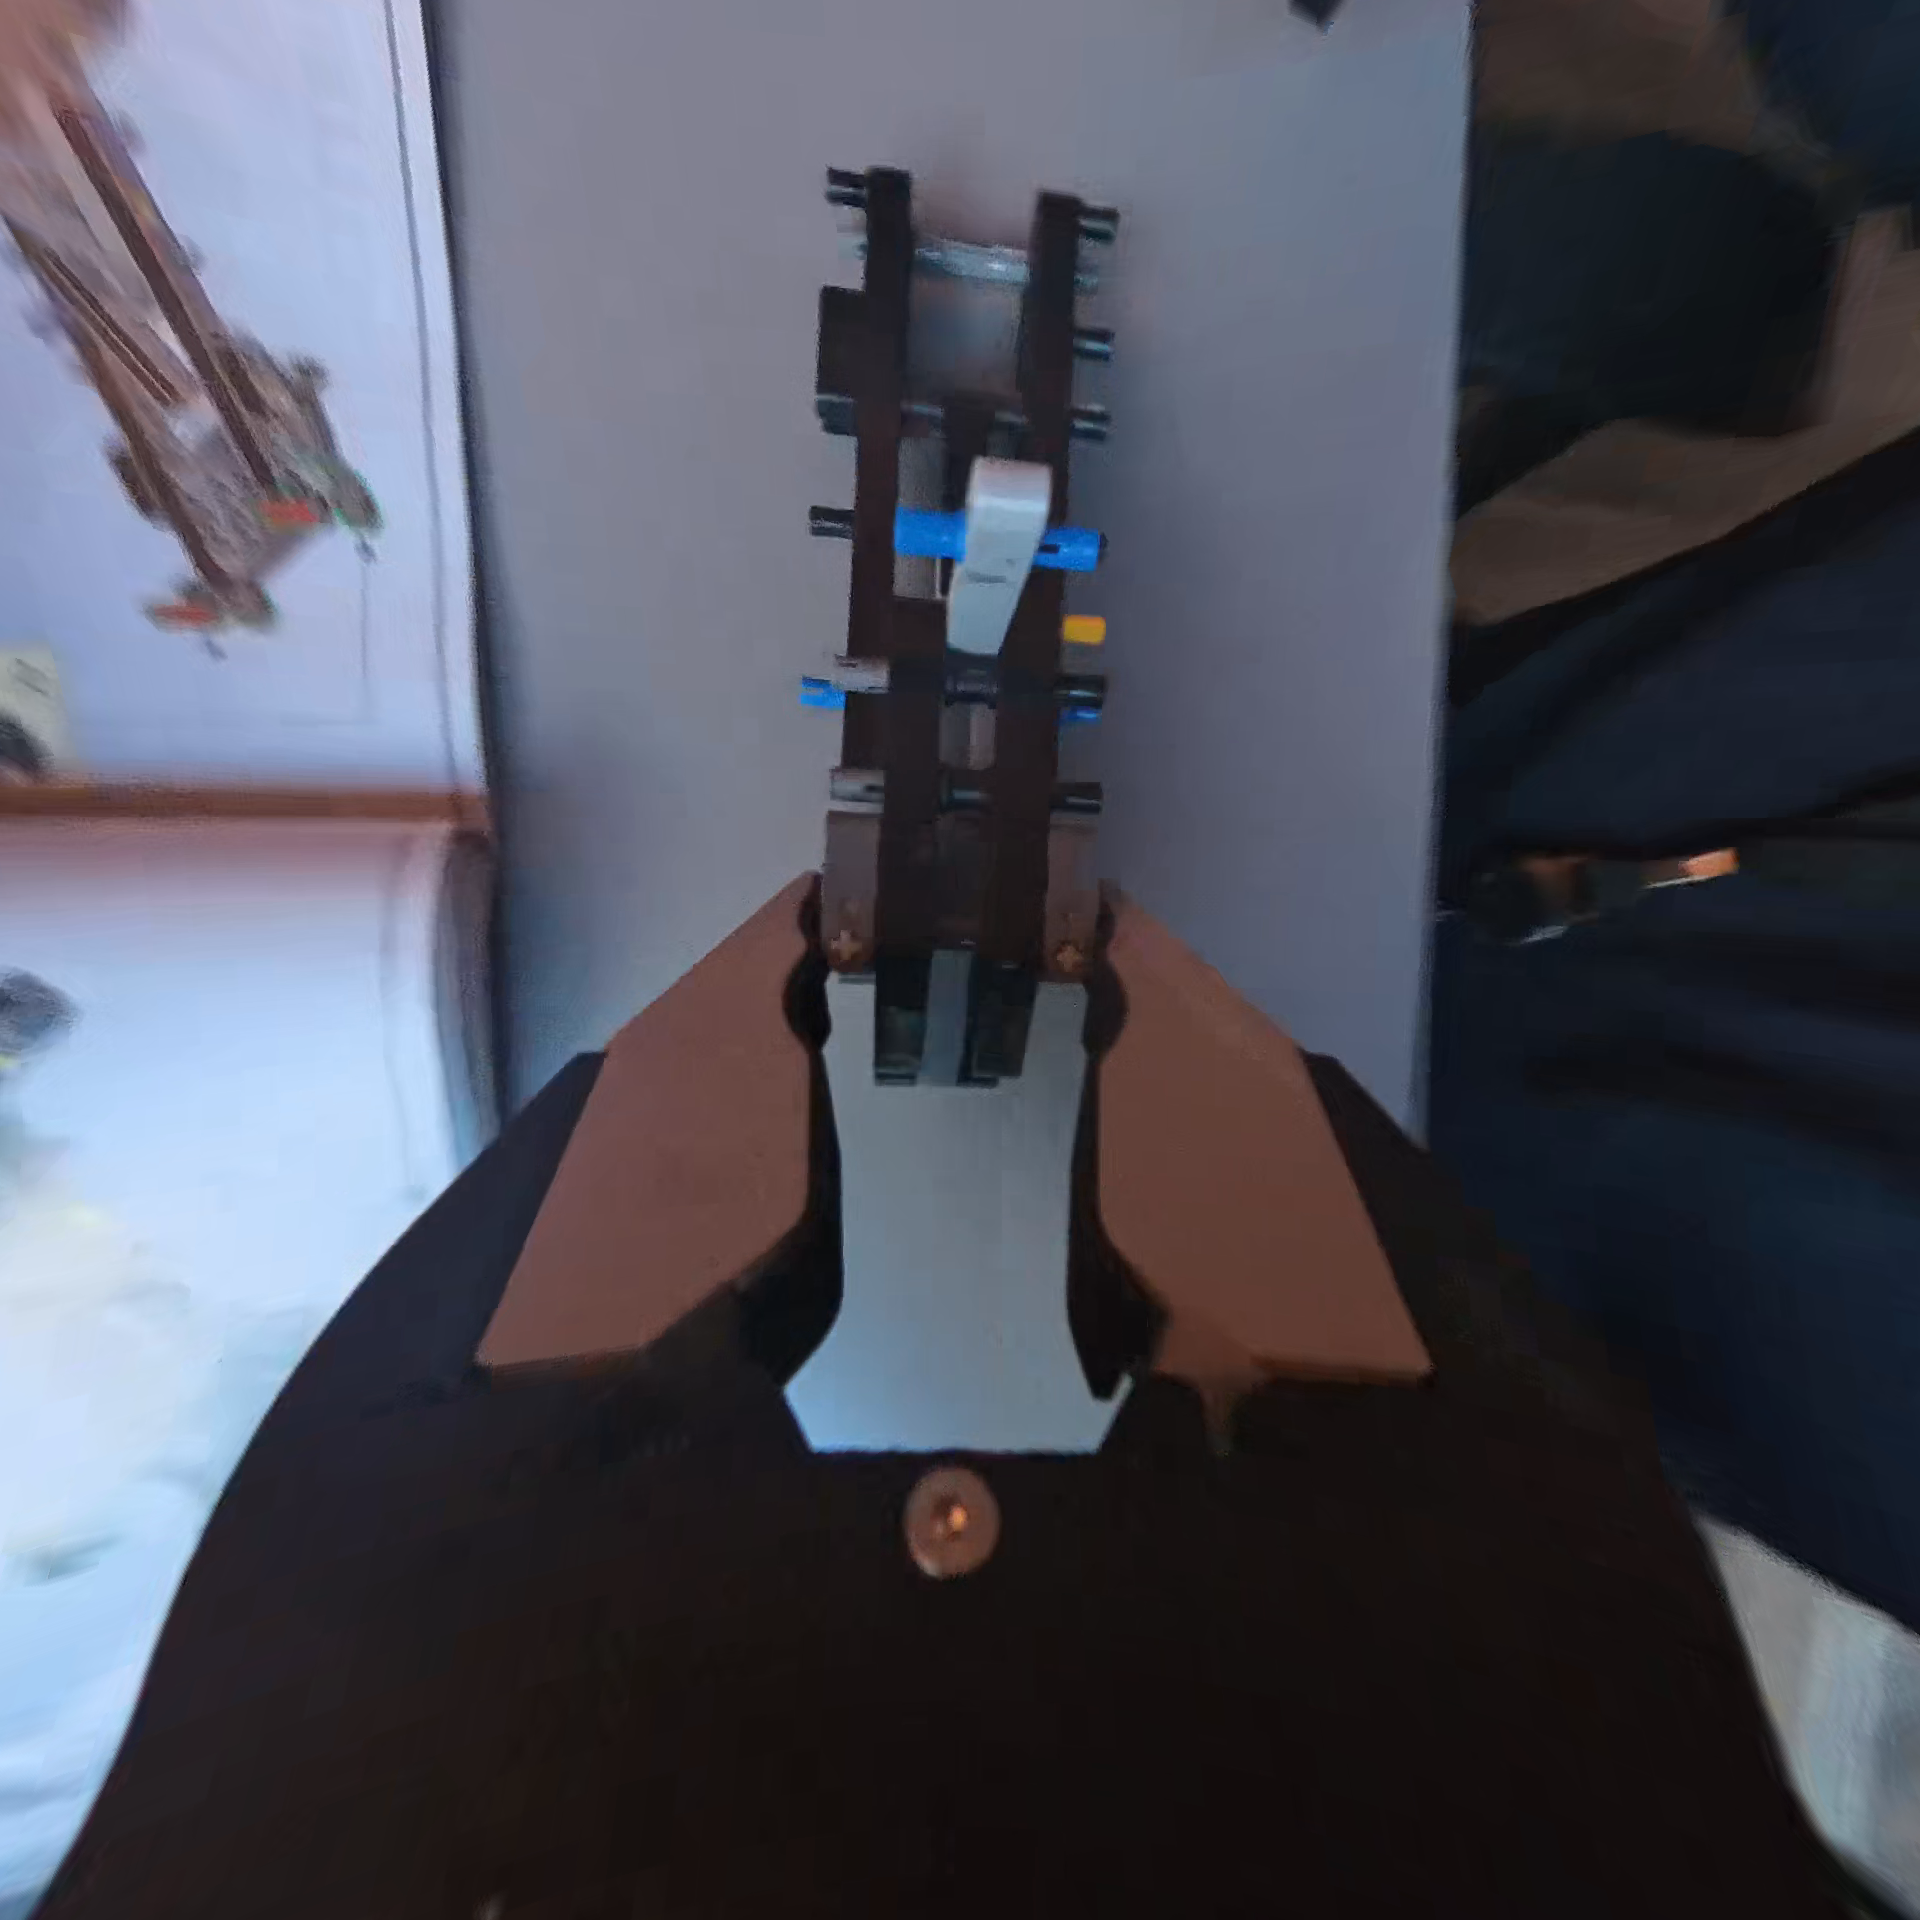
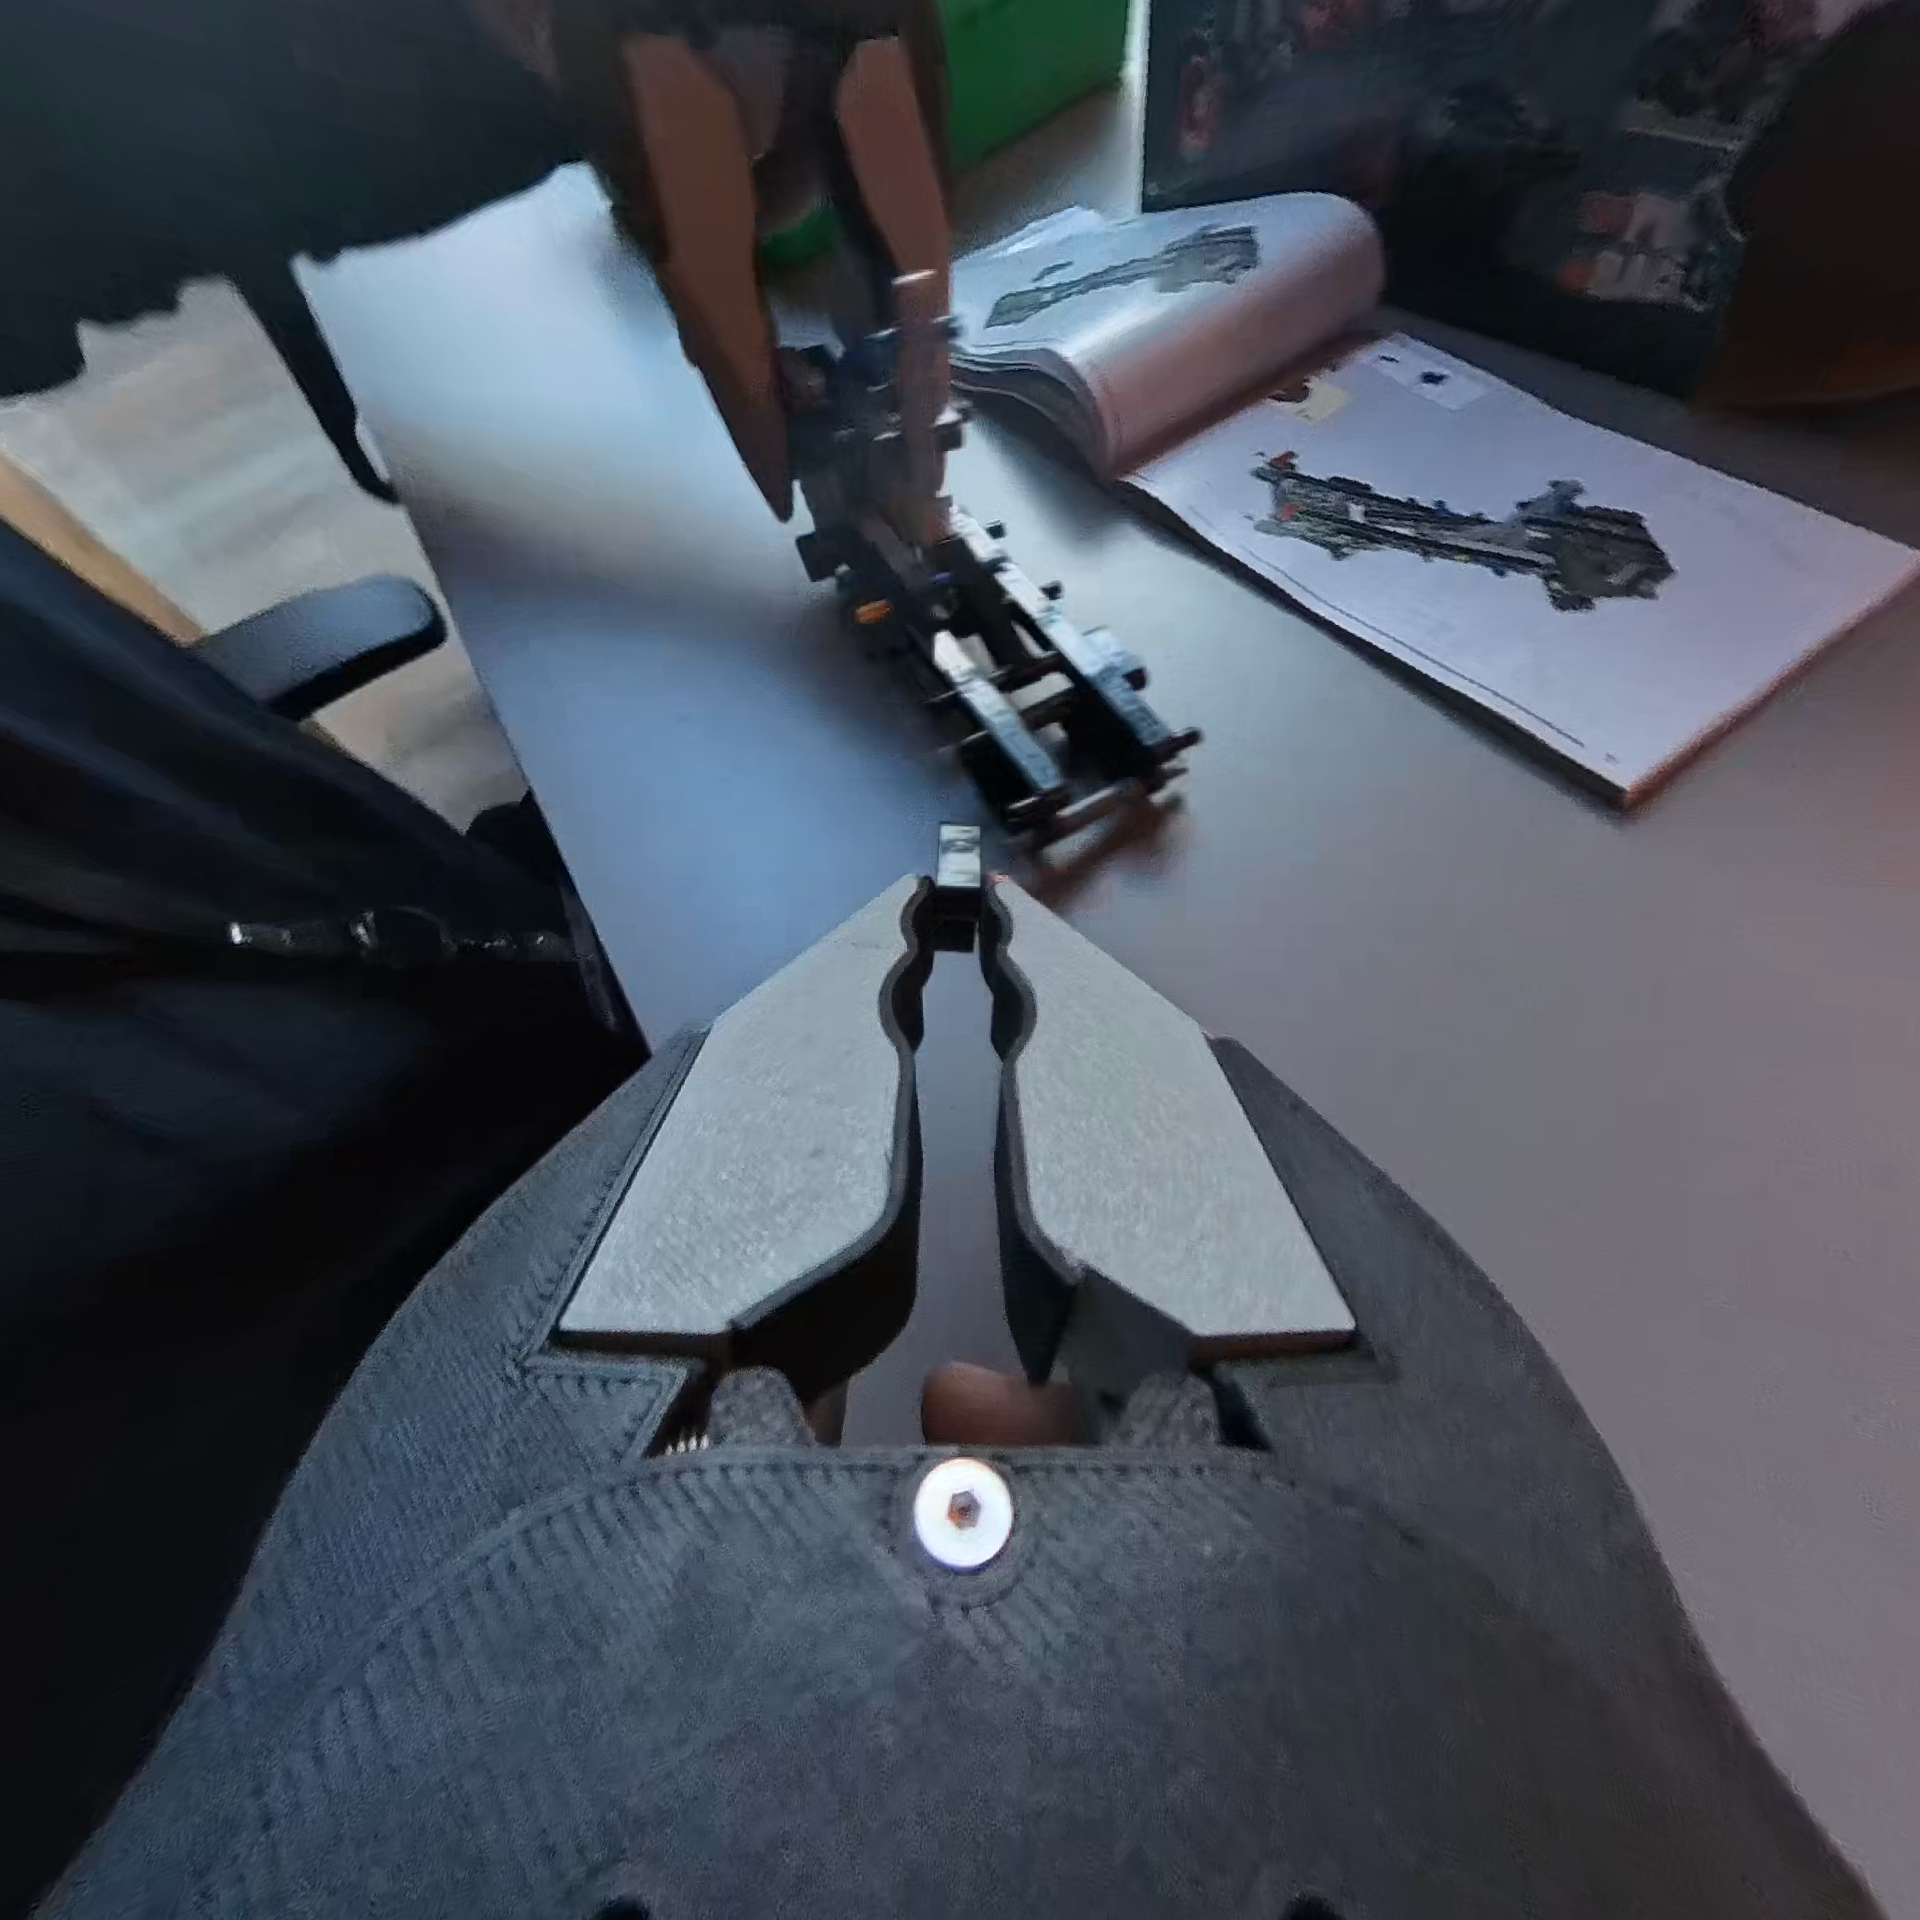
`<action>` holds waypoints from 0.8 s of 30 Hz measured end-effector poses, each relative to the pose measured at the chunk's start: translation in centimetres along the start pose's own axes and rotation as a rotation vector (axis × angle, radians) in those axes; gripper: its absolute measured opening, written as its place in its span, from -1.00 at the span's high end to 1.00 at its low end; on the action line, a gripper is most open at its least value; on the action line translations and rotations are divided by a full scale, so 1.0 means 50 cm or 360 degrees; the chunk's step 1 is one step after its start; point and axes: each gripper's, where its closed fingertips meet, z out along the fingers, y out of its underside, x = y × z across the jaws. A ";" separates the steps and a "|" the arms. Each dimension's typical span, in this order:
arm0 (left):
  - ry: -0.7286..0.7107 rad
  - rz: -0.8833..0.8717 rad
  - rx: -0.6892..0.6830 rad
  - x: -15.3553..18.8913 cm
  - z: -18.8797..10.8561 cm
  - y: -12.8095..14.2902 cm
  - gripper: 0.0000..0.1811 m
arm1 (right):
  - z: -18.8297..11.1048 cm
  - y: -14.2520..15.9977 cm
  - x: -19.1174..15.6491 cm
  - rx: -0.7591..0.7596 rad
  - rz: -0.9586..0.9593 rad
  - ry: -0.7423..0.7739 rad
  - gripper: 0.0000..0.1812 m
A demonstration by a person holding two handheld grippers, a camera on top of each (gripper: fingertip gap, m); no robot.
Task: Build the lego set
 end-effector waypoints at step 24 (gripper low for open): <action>-0.0023 -0.0279 0.0575 0.035 -0.060 -0.103 0.32 | 0.032 -0.100 0.008 -0.0047 0.0215 -0.0434 0.95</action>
